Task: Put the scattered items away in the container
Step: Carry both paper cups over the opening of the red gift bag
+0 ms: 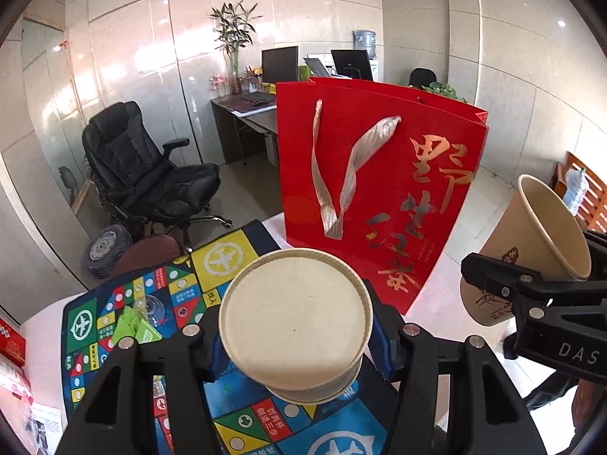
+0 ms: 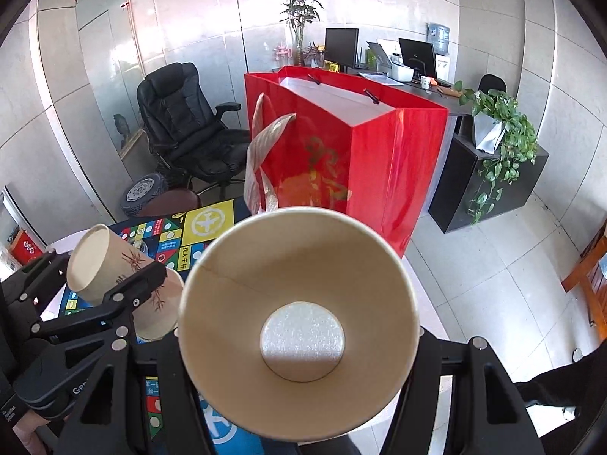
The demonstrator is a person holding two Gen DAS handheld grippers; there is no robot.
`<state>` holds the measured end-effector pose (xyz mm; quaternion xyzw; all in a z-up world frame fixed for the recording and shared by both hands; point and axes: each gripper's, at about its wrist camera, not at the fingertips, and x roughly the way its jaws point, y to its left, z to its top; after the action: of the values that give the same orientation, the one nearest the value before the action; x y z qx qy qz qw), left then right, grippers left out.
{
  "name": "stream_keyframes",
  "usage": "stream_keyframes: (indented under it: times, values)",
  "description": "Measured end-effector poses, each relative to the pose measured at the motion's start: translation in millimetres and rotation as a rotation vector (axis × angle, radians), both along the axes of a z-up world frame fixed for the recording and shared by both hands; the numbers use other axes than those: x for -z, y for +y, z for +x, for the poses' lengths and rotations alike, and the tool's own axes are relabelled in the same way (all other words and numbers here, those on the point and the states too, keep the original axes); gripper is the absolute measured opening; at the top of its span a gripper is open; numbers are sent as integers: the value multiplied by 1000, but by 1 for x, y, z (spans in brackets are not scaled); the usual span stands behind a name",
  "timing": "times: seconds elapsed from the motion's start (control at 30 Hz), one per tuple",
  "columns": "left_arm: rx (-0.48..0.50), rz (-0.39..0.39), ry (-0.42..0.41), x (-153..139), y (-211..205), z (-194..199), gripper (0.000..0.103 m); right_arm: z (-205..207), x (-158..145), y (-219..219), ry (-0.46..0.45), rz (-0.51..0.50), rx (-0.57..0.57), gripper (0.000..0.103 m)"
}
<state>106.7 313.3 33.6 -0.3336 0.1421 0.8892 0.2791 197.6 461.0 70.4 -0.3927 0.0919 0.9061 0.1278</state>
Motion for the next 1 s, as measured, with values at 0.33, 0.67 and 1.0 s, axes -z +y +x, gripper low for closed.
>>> stream_keyframes:
  times: [0.33,0.67,1.0]
  values:
    - [-145,-9,-6,-12,26,1,62,-16,-2,27,-6,-16,-137,67]
    - [-205,-103,-74,-49,50,16,62,-23,-27,49,-125,-73,-258,67]
    - [-225,-115,-119,-102,72,14,62,-18,-70,57,-173,-90,-299,67]
